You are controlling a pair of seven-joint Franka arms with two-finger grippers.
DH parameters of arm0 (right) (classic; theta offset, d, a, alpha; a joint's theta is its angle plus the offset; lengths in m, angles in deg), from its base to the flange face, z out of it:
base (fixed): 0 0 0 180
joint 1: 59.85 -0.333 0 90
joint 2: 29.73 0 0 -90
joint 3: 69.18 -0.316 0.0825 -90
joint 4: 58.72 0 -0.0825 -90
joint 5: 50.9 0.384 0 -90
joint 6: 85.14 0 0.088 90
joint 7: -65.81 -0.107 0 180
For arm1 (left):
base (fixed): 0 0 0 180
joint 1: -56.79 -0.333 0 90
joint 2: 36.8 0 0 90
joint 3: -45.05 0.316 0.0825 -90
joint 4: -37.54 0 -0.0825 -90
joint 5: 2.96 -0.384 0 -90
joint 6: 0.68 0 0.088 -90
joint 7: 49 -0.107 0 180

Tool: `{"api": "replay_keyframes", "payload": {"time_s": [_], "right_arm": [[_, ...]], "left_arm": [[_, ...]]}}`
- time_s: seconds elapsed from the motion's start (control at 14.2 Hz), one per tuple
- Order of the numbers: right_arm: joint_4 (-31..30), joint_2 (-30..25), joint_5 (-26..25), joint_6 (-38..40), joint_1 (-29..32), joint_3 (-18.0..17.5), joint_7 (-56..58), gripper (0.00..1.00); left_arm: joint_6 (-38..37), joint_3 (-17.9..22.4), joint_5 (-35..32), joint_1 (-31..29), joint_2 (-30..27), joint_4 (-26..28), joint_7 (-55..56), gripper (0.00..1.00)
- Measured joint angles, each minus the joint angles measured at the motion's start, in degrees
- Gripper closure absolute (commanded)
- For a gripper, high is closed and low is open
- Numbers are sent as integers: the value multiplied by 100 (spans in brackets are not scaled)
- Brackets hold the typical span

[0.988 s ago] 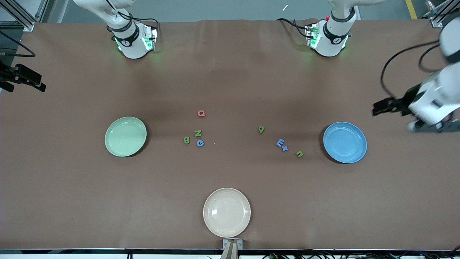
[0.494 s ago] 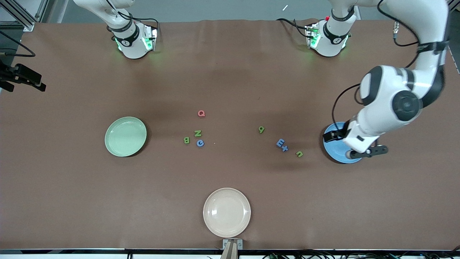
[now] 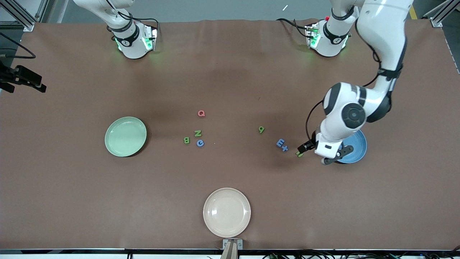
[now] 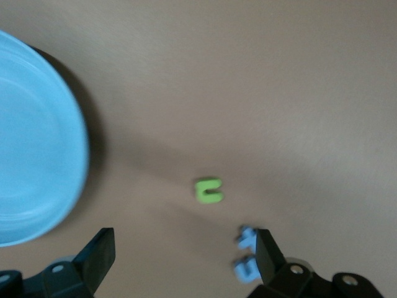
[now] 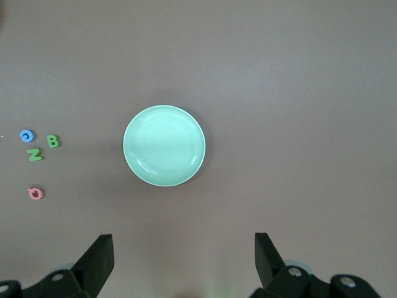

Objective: Sort upper and lower case letters into plates
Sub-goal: 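Grasp the green u with the left gripper while the right gripper reaches the B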

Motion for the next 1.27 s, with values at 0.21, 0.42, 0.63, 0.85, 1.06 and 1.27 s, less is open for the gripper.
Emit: {"api": "replay_keyframes", "payload": {"time_s": [0.21, 0.42, 0.63, 0.85, 1.06, 1.27], "right_arm": [[1, 438, 0, -75, 131, 37, 3, 0], [32, 911, -26, -179, 181, 44, 7, 0], [66, 1125, 1, -184, 122, 10, -35, 0], [-66, 1180, 243, -519, -317, -40, -810, 0], [-465, 1318, 659, -1154, -808, -77, -1244, 0], [-800, 1595, 748, -1919, -1300, -87, -1621, 3]], "left_arm": [[520, 0, 0, 58, 377, 39, 355, 10], [633, 13, 0, 55, 567, 37, 385, 18], [641, 10, 0, 74, 648, 26, 385, 28], [660, 9, -98, 93, 760, -63, 385, 36], [841, 10, -125, 97, 894, -146, 385, 52], [864, 18, -132, 97, 915, -173, 386, 75]]}}
